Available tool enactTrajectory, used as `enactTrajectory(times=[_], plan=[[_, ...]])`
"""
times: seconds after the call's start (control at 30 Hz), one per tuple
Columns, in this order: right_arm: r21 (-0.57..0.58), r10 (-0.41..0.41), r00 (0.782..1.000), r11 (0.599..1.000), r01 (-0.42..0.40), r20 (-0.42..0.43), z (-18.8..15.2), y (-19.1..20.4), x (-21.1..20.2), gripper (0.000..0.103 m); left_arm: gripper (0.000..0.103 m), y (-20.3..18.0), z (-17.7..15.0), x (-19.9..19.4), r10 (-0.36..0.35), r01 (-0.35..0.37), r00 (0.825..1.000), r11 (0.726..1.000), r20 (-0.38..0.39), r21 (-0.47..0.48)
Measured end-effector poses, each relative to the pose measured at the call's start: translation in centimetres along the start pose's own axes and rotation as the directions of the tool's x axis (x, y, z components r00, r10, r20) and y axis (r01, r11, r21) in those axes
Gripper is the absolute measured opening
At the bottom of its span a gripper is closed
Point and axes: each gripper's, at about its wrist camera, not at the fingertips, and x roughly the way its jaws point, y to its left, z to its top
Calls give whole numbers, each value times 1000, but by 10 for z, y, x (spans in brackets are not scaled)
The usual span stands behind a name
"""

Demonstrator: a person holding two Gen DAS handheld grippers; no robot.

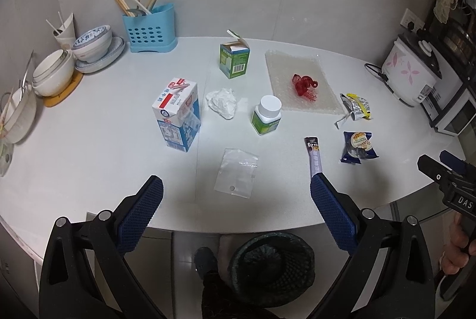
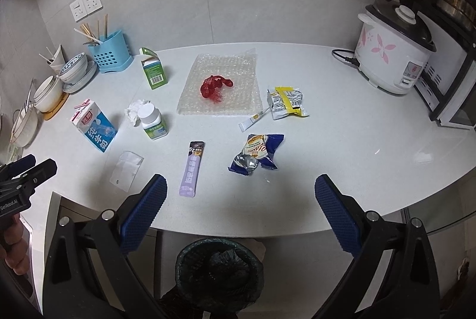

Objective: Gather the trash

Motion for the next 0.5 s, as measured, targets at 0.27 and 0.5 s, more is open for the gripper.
enactTrajectory(times=[0.27,0.5], plan=[[5,-14,1000,1000,14,6,1,-2,-2,96,97,-1,4,-1,-5,5,1000,1000,3,0],[5,-20,1000,1000,20,12,1,0,-6,96,97,-2,4,-4,-10,10,1000,1000,8,-2]])
